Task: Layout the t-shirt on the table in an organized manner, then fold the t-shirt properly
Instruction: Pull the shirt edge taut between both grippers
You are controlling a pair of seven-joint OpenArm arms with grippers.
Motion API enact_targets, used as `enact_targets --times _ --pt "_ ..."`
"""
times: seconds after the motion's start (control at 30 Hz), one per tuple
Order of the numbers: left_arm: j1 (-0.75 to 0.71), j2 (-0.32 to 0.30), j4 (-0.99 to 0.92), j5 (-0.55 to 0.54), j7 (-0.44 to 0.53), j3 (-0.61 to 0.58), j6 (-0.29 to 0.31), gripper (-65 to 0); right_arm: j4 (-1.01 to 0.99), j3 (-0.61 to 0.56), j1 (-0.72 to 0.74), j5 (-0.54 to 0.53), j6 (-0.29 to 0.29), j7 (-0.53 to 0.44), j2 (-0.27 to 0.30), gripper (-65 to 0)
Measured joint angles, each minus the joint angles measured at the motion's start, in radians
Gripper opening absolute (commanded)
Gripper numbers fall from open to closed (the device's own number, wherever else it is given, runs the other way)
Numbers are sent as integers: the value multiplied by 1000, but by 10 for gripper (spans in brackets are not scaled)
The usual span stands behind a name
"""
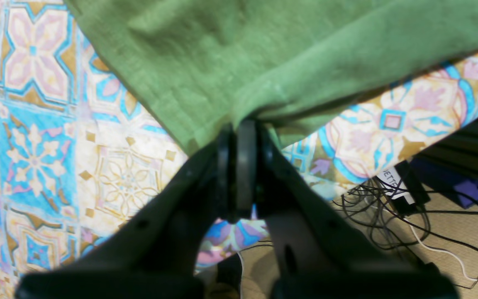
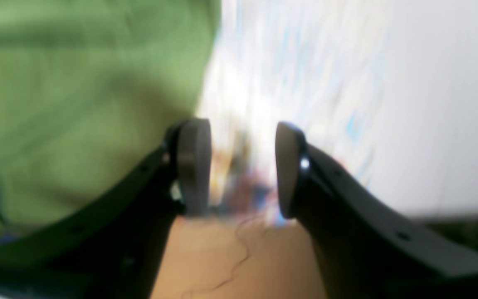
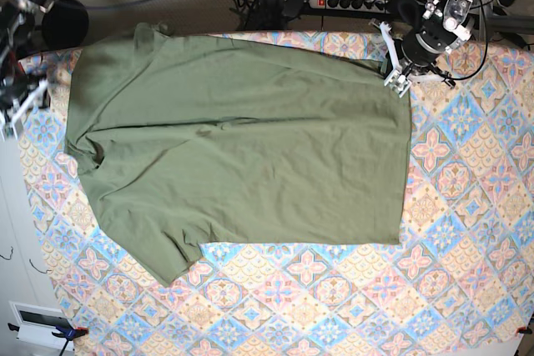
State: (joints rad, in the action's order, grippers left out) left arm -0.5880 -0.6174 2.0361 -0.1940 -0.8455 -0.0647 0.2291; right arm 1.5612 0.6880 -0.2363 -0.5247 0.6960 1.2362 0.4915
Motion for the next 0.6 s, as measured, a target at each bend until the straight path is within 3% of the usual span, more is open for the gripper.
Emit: enact_targets --times 0.1,0.23,0.4,0.6 --pt "1 2 0 0 0 3 0 -650 -6 37 -83 -125 -4 27 -1 -406" --pt "1 0 0 0 0 3 0 -650 -1 31 -127 -244 0 -20 1 -406" --pt "5 -1 0 0 0 3 2 -650 -20 29 -157 -217 -1 17 -104 -406" --pt "6 0 0 0 0 3 1 -650 -37 26 -148 -237 0 -14 -84 -406"
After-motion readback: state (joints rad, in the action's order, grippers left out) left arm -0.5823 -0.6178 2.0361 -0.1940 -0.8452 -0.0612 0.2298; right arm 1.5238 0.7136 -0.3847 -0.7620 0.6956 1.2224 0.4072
